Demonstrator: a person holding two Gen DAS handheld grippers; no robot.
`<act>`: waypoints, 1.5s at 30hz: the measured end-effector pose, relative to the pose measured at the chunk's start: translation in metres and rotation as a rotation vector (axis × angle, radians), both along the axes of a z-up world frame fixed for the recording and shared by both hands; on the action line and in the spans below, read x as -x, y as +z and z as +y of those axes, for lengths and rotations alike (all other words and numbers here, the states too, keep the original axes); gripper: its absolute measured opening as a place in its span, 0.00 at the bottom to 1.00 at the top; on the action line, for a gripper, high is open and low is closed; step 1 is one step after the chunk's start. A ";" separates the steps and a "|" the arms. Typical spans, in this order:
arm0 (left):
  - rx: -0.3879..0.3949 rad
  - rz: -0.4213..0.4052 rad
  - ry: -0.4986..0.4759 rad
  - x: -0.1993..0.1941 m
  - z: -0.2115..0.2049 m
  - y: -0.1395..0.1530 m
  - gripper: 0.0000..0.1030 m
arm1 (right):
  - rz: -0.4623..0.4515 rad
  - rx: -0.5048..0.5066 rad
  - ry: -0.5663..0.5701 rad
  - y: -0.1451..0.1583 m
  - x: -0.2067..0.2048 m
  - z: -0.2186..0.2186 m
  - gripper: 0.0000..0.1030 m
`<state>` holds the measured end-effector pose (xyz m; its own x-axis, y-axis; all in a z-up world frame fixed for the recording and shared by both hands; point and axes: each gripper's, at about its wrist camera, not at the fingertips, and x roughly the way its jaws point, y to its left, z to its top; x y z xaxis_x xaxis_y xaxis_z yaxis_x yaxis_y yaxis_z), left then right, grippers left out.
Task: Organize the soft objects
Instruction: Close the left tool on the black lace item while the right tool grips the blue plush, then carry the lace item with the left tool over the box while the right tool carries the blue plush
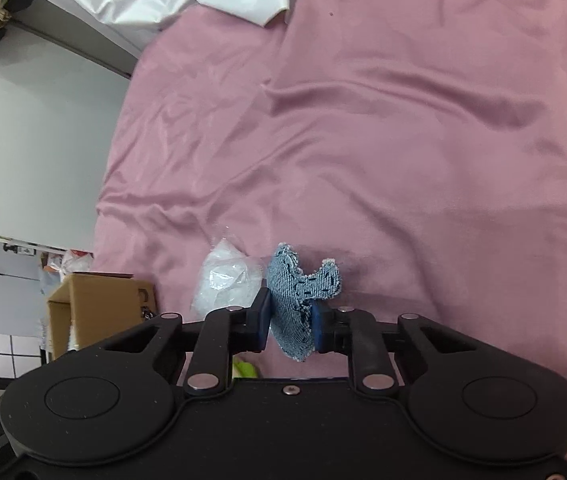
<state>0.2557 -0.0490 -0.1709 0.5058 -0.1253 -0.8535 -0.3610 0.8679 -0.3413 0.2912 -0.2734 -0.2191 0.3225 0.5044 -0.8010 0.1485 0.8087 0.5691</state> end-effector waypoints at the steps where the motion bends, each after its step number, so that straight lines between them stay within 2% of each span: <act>1: -0.005 -0.005 -0.001 0.002 0.000 0.003 0.40 | -0.012 -0.001 -0.003 0.004 0.002 -0.001 0.20; 11: -0.062 -0.027 0.005 0.019 -0.003 0.026 0.40 | -0.093 -0.036 -0.035 0.032 0.018 -0.014 0.20; 18: -0.100 -0.064 0.025 0.030 -0.001 0.049 0.40 | -0.143 -0.059 -0.004 0.046 0.026 -0.010 0.20; 28: -0.155 -0.100 0.063 0.047 0.011 0.077 0.40 | -0.259 -0.104 0.054 0.076 0.038 0.001 0.20; 45: -0.175 -0.138 0.157 0.076 0.056 0.098 0.40 | -0.397 -0.124 0.124 0.111 0.057 0.028 0.20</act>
